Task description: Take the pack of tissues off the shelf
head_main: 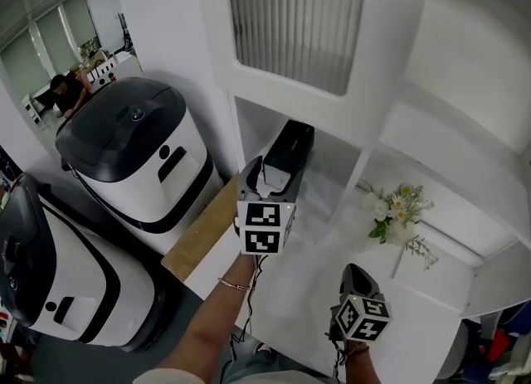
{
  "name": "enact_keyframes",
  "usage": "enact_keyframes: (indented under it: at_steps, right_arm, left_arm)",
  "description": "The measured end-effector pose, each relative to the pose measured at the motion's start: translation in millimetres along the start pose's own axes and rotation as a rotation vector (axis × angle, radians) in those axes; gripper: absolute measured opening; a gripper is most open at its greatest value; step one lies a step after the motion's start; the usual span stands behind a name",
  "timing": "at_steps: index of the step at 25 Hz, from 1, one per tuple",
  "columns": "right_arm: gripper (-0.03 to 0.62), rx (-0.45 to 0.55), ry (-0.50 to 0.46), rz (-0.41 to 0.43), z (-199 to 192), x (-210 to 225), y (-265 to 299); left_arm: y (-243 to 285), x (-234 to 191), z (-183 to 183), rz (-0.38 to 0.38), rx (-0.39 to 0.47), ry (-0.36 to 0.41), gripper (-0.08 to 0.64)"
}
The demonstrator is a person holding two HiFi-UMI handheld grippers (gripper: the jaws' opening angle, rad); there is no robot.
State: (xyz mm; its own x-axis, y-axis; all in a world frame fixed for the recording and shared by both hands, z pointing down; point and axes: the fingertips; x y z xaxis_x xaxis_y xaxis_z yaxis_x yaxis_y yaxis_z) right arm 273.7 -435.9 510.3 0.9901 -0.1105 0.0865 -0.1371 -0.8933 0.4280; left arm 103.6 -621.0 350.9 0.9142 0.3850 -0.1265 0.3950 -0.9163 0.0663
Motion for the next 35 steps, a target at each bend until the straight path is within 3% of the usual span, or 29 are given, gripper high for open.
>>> enact_keyframes:
  at_steps: [15, 35]
  right_arm:
    - [0.006, -0.018, 0.016, 0.002, -5, -3, 8]
    - [0.006, -0.050, 0.026, 0.002, -17, -6, 15]
  left_arm:
    - [9, -5, -10, 0.017, -0.005, 0.000, 0.339]
    - [16, -8, -26, -0.023, 0.000, -0.028, 0.348]
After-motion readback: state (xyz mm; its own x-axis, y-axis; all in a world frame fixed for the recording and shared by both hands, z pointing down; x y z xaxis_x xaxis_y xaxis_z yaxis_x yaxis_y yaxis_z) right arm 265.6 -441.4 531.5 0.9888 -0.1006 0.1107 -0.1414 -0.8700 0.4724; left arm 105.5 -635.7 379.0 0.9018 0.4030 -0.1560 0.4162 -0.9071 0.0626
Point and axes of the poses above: the fingertips, and each gripper's own axes: y forward along the fingers, x to its right, z out of its top, and after that the axes turned 11 degrees about -y, right-handed
